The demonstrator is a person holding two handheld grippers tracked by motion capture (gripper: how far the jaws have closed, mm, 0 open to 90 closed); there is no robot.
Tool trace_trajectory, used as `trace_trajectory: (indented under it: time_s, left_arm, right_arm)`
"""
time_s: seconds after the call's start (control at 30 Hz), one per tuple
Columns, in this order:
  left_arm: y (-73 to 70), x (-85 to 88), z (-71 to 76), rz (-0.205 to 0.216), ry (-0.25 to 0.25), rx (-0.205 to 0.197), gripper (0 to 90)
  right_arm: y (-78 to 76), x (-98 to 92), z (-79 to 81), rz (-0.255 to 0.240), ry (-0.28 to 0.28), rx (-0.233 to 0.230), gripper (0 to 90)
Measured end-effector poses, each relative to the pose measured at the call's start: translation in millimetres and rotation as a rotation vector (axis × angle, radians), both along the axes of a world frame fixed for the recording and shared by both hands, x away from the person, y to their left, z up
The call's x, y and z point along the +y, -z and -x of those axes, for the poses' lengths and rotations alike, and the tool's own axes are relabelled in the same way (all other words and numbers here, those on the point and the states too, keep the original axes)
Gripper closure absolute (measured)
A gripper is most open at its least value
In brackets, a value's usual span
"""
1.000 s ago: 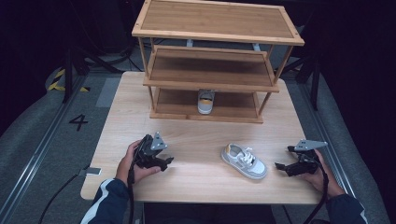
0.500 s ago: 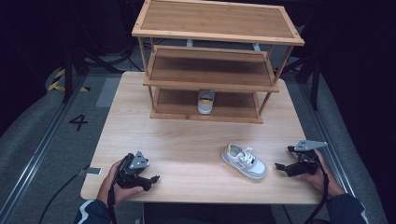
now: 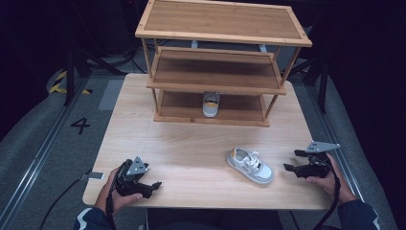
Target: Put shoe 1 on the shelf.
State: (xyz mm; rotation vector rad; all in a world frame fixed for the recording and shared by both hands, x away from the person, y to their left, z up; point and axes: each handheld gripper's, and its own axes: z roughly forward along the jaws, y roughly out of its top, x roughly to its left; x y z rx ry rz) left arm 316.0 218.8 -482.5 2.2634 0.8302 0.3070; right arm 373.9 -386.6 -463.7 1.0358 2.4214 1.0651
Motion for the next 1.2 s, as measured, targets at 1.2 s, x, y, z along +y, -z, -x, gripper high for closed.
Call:
trace_trajectory:
  time_s: [1.2]
  left_arm:
    - [-0.6,0.9,-1.5,-0.008,0.013,0.004,14.9]
  right_arm:
    - [-27.0,212.8,-9.9,0.152,-0.309,0.059,56.3]
